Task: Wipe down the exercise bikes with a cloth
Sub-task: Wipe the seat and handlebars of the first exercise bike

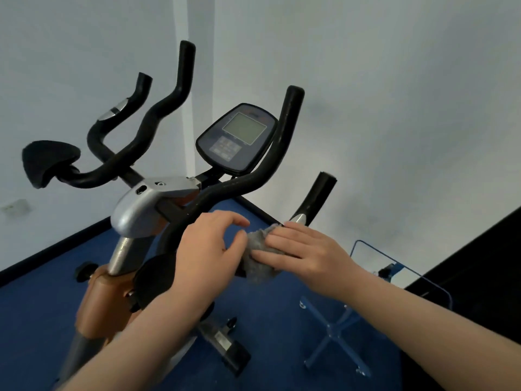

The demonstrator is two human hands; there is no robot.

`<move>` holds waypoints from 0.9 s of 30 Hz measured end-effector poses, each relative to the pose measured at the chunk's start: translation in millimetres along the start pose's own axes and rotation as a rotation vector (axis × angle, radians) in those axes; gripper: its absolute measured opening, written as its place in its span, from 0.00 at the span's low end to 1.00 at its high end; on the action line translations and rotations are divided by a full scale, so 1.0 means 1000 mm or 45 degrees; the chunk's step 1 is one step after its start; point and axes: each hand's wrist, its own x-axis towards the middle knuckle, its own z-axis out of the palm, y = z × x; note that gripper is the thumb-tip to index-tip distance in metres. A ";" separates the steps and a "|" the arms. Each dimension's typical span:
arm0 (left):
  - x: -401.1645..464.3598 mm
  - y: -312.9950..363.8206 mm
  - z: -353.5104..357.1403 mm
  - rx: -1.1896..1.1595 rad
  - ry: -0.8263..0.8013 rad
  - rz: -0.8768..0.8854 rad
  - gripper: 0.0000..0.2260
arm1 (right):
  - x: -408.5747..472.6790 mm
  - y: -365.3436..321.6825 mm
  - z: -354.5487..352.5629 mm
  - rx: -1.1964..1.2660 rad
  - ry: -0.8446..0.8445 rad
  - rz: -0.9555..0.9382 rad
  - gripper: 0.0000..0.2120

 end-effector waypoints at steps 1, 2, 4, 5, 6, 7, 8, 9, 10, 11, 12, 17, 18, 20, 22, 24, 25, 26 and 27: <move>-0.001 0.000 0.000 0.021 0.000 -0.001 0.06 | -0.002 0.008 -0.002 -0.009 0.031 0.013 0.19; -0.001 0.001 0.000 0.035 -0.001 -0.007 0.06 | -0.005 0.017 -0.005 -0.026 0.069 0.039 0.17; -0.002 0.001 0.000 0.046 -0.014 -0.031 0.06 | -0.009 0.038 -0.013 -0.104 0.121 0.097 0.15; -0.002 0.001 0.001 0.049 -0.023 -0.046 0.05 | -0.010 0.047 -0.018 -0.149 0.111 0.109 0.14; -0.002 0.001 0.002 0.055 -0.030 -0.058 0.05 | -0.010 0.055 -0.023 -0.180 0.085 0.102 0.14; -0.001 0.000 0.002 0.067 -0.033 -0.062 0.05 | -0.008 0.060 -0.026 -0.193 0.061 0.081 0.13; -0.001 0.000 0.003 0.080 -0.037 -0.062 0.05 | -0.005 0.064 -0.028 -0.199 0.045 0.056 0.13; 0.000 -0.001 0.003 0.086 -0.042 -0.061 0.05 | -0.002 0.066 -0.029 -0.208 0.035 0.030 0.12; -0.001 -0.001 0.003 0.083 -0.042 -0.063 0.05 | 0.001 0.069 -0.031 -0.230 0.028 0.005 0.11; -0.001 -0.002 0.004 0.072 -0.041 -0.066 0.05 | 0.004 0.072 -0.031 -0.270 0.025 -0.015 0.11; -0.001 -0.002 0.004 0.061 -0.041 -0.070 0.04 | 0.008 0.075 -0.032 -0.323 0.029 -0.023 0.11; -0.001 -0.004 0.003 0.084 -0.056 -0.087 0.04 | 0.018 0.087 -0.034 -0.515 0.177 -0.005 0.09; -0.001 -0.004 0.003 0.086 -0.059 -0.090 0.04 | 0.018 0.088 -0.033 -0.525 0.187 -0.004 0.09; -0.001 -0.003 0.002 0.090 -0.058 -0.078 0.04 | 0.020 0.086 -0.030 -0.528 0.215 0.021 0.09; -0.002 -0.003 0.001 0.094 -0.051 -0.070 0.04 | 0.023 0.085 -0.026 -0.485 0.307 0.114 0.08; -0.001 -0.001 0.001 0.110 -0.053 -0.063 0.04 | 0.024 0.086 -0.027 -0.391 0.446 0.375 0.08; -0.001 -0.001 0.002 0.122 -0.056 -0.062 0.04 | 0.024 0.086 -0.030 -0.339 0.504 0.536 0.09; -0.001 0.000 0.002 0.134 -0.060 -0.064 0.04 | 0.024 0.083 -0.032 -0.279 0.540 0.668 0.11; 0.000 0.000 0.003 0.148 -0.068 -0.065 0.04 | 0.025 0.079 -0.031 -0.203 0.571 0.783 0.13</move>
